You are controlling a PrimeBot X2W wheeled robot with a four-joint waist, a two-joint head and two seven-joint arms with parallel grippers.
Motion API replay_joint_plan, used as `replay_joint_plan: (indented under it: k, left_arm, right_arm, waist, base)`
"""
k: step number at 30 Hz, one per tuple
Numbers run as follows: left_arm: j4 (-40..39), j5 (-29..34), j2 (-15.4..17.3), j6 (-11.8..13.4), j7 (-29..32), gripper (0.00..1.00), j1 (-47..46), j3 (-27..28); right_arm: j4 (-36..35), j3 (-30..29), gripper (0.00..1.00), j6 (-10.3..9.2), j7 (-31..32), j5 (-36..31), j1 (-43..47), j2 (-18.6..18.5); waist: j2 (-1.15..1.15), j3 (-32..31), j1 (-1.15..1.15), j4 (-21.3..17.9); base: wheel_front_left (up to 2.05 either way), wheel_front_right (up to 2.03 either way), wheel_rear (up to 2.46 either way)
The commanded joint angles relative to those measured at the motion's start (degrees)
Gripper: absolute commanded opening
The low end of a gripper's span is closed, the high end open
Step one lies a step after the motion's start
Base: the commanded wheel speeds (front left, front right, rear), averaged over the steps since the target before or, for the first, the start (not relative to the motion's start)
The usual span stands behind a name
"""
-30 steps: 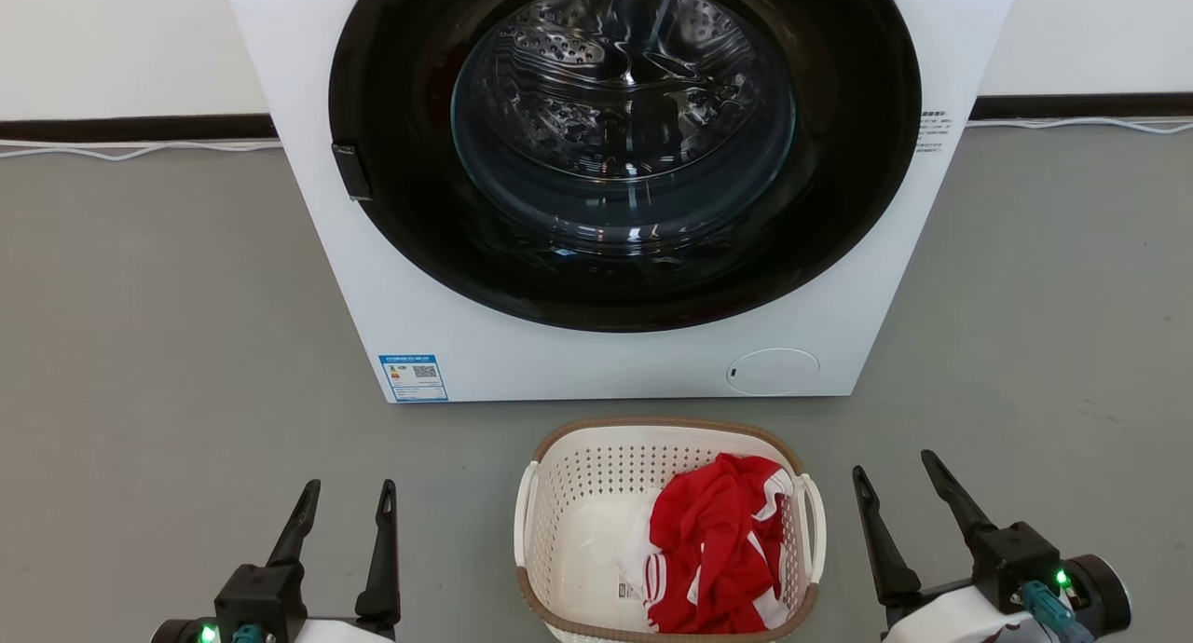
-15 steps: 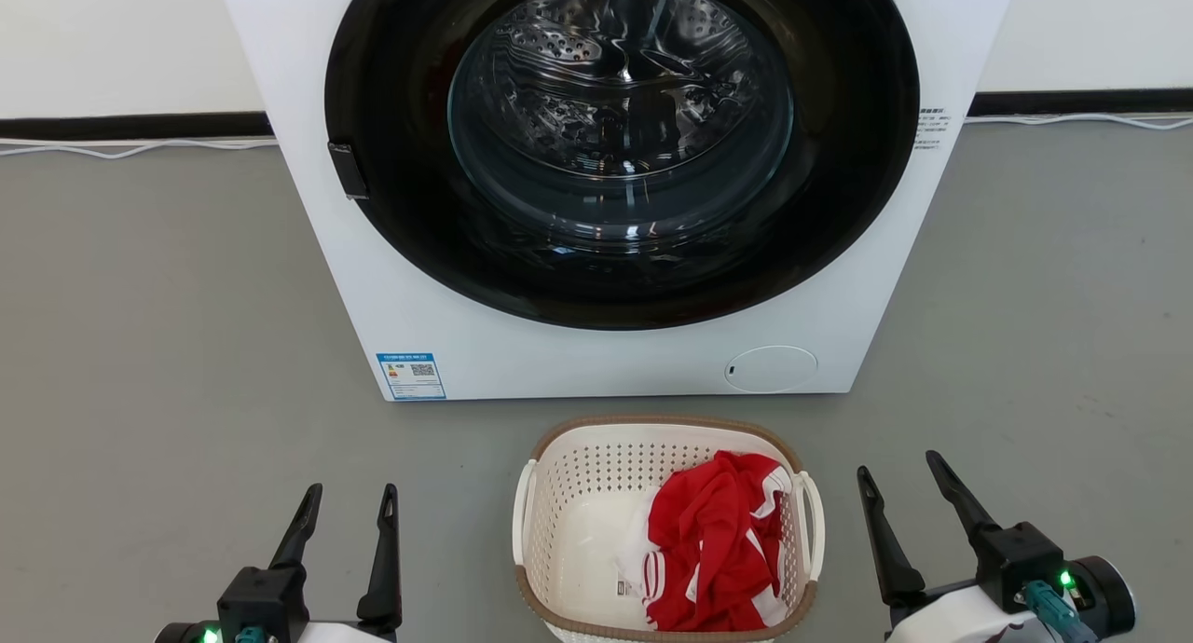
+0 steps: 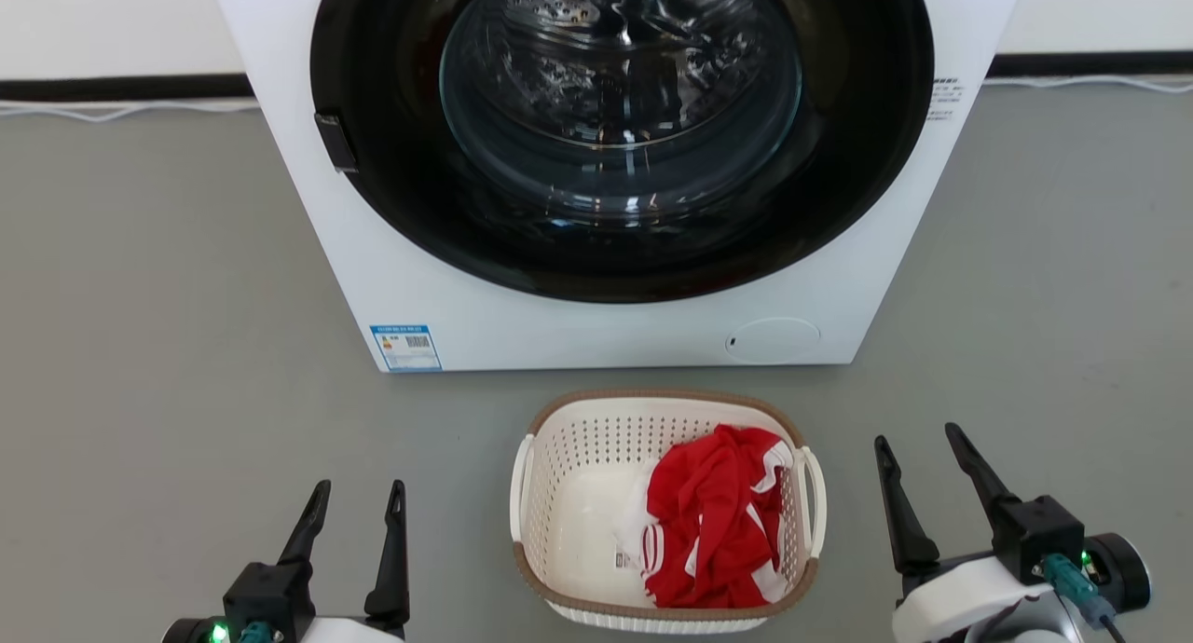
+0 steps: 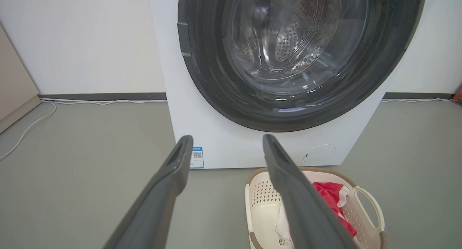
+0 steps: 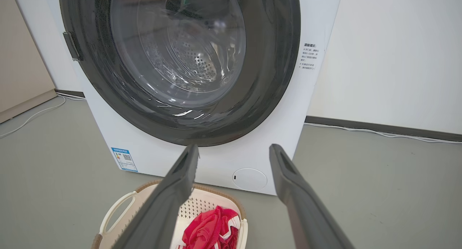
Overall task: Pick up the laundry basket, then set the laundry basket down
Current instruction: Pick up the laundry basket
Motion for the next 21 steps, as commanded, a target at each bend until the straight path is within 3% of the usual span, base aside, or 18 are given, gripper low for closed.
replay_joint_plan:
  k: [1, 14, 21]
  left_arm:
    - [-1.07, -0.71, 0.46, 0.51, -0.61, 1.0, -3.03, 1.44]
    - [5.71, -1.9, 0.46, 0.52, -0.61, 1.0, -11.76, -1.68]
    - [13.26, -2.92, 0.46, 0.2, -0.61, 1.0, -18.61, -3.21]
  right_arm:
    - [-1.03, 1.1, 1.0, 0.35, -0.79, 0.34, -2.66, -0.11]
    - [8.32, -0.72, 1.0, 0.35, -0.79, 1.65, -11.16, -0.1]
    - [15.15, -1.32, 1.0, 0.35, -0.79, 2.3, -17.27, -0.1]
  waist:
    - [0.0, 0.97, 0.0, 0.05]
    - [0.0, 10.59, 0.0, -0.12]
    - [0.0, 16.59, 0.0, -0.3]
  base:
    - [0.0, 0.0, 0.0]
    - [0.0, 0.0, 0.0]
    - [0.0, 0.0, 0.0]
